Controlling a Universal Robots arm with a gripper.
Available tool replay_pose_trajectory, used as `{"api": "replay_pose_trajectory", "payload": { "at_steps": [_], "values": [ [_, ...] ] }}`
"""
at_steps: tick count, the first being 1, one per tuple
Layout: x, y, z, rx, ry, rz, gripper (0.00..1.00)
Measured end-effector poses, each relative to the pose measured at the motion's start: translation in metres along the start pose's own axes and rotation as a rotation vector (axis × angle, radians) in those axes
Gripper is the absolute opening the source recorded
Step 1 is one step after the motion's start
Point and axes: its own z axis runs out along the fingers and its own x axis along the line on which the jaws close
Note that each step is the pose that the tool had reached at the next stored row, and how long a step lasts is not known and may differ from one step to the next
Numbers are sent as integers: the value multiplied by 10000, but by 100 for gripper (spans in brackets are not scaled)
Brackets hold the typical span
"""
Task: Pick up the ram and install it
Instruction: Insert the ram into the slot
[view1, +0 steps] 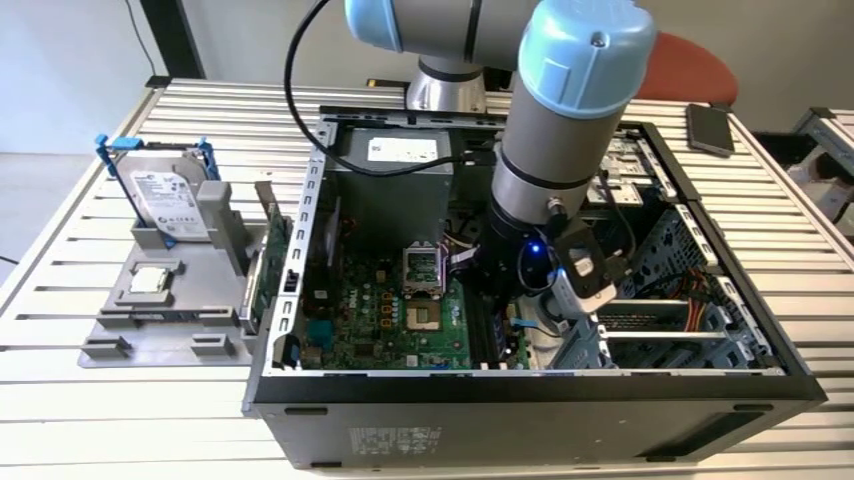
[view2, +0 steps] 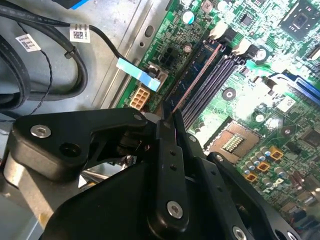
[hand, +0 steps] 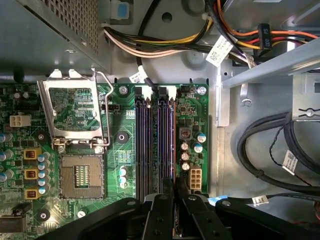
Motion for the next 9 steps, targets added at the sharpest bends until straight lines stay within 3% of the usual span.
{"api": "replay_pose_trajectory", "payload": {
  "at_steps": [5,6,9],
  "values": [
    [0,0,-1,2,0,0,0],
    [0,0,-1,4,0,-1,100],
    [-2,-4,-9,-17,11,8,100]
  ]
}}
